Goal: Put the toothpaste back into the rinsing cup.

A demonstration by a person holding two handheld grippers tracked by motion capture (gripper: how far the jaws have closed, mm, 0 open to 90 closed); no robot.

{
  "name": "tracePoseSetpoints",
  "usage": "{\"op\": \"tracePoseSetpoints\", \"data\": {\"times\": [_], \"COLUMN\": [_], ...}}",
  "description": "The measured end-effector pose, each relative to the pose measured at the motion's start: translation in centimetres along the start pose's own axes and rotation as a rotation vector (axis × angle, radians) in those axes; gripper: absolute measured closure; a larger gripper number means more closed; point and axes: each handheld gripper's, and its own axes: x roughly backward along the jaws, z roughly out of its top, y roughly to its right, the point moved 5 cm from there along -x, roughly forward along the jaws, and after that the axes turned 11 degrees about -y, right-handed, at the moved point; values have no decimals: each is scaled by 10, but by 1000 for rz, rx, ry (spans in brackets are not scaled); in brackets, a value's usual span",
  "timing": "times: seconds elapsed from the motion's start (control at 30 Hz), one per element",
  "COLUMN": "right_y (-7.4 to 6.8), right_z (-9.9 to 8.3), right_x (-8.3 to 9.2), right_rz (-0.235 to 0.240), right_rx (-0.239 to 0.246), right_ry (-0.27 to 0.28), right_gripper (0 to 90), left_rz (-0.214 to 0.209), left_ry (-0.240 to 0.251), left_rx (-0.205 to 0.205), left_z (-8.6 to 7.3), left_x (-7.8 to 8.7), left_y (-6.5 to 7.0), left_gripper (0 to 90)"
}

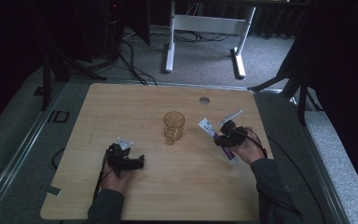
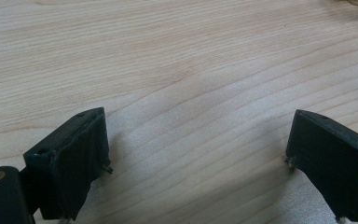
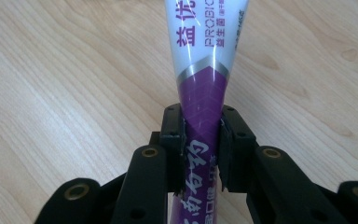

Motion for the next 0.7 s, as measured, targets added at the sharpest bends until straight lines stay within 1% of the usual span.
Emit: {"op": "tracePoseSetpoints", "data": {"times": [0.13, 0.23, 0.5, 0.7], "right_y": [0, 0, 2, 3], "right_z": [1, 1, 4, 6], "right_x": [1, 2, 9, 12], "right_rz": [-2, -10, -38, -38], "right_rx": [-10, -11, -26, -33], "right_ry": [19, 26, 74, 99], "right_gripper": [746, 746, 746, 746], "left_rz": [1, 1, 0, 0], "left_ry": [-2, -2, 0, 0], "left_rx": [-2, -2, -1, -1], "left_z": [0, 0, 0, 0], "left_x": [0, 0, 0, 0], "left_y": [0, 0, 0, 0], "left_gripper": [58, 57, 58, 58]}}
